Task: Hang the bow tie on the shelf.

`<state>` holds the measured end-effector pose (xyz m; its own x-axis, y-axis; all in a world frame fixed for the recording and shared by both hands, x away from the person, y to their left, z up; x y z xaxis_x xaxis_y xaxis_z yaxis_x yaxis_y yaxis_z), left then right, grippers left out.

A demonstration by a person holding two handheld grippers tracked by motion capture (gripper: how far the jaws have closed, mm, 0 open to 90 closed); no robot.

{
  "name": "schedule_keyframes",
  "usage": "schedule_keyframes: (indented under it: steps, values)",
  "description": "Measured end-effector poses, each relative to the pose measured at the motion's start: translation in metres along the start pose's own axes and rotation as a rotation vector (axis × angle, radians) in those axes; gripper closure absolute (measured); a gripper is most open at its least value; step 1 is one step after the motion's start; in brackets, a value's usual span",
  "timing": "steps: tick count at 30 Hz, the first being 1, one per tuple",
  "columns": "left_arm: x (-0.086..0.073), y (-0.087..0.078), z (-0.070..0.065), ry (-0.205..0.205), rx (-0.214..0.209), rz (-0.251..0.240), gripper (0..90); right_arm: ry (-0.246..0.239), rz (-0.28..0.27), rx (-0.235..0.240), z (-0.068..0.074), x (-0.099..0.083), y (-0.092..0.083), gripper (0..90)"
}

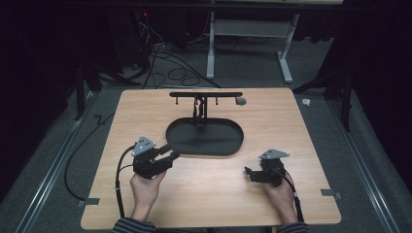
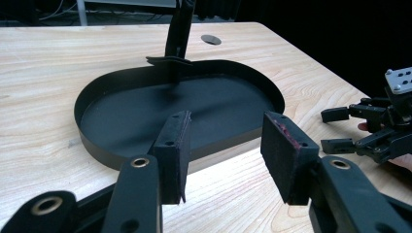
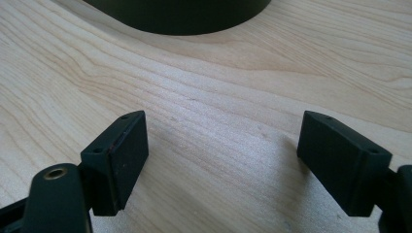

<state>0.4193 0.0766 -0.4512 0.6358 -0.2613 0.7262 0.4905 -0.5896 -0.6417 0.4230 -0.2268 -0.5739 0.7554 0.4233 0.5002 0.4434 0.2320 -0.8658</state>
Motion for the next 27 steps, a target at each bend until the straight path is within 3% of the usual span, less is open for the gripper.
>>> schedule_keyframes:
  steps: [27]
  values:
    - [-0.022, 0.008, 0.014, -0.053, 0.013, 0.038, 53.1, 0.000, 0.000, 0.001, 0.000, 0.000, 0.000, 20.1]
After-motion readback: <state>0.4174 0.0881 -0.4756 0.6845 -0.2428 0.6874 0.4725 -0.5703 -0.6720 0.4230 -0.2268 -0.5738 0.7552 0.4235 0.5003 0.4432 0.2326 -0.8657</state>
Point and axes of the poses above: each handheld gripper's, and its own axes: y roughly forward along the jaws, x roughly out of its top, z roughly to its left, the point moved 10 cm from there along y, roughly forward along the jaws, and after that the axes turned 15 degrees about z, right-handed, at the moved point
